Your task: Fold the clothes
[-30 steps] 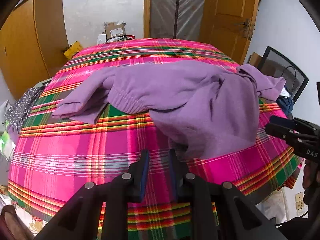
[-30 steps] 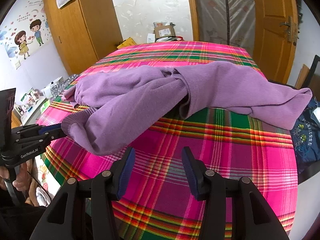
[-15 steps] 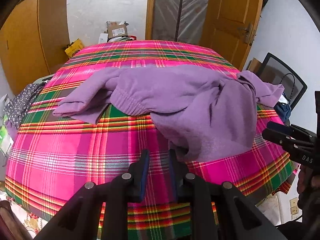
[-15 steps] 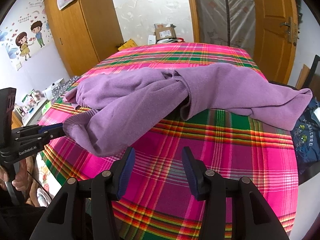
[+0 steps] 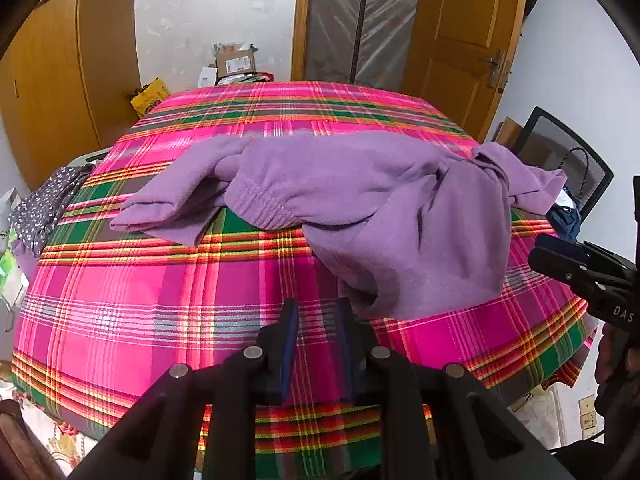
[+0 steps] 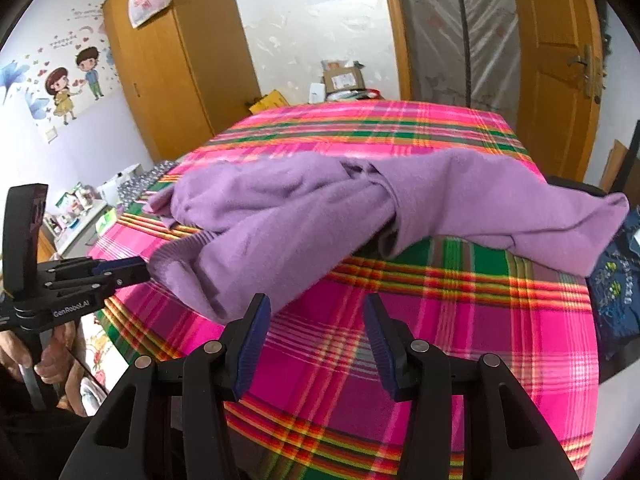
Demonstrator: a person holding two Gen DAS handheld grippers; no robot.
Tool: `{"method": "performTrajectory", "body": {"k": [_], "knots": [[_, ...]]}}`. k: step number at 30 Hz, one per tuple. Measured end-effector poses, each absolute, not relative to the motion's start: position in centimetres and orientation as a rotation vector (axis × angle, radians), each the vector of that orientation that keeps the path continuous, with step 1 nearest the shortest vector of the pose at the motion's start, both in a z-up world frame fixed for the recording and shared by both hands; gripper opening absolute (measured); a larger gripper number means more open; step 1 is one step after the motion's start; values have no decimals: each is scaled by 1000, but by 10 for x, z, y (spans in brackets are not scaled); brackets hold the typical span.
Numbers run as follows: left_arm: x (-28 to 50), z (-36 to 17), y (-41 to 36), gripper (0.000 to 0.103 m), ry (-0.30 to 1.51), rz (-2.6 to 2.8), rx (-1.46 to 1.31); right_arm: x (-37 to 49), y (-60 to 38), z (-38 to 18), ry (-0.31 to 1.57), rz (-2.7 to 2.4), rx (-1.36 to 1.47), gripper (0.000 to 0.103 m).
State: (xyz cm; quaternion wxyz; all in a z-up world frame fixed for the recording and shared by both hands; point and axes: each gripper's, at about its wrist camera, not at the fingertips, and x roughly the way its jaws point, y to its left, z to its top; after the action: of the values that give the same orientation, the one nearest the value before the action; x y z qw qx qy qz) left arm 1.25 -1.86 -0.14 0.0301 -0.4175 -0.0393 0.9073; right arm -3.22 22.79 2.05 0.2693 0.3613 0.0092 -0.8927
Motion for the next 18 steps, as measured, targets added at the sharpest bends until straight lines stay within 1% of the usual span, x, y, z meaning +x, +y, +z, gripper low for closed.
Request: {"method": "performTrajectory", "body": {"k": [6, 10, 13, 16, 18], "knots": [[17, 11, -33, 19, -179, 2819, -1207, -40, 207, 41, 79, -2347, 851, 50], [16, 14, -44, 19, -226, 2829, -1192, -51, 182, 51, 159, -2284, 798, 50], [14, 13, -52, 19, -242, 2828, -1195, -63, 160, 55, 245, -2218, 794, 50], [11, 11, -62, 19, -257, 2843, -1196, -74, 126, 56, 408, -2139, 775, 50], [9, 9, -74, 19, -276, 2872, -1206, -79, 105, 54, 484, -2073, 774, 50]]}}
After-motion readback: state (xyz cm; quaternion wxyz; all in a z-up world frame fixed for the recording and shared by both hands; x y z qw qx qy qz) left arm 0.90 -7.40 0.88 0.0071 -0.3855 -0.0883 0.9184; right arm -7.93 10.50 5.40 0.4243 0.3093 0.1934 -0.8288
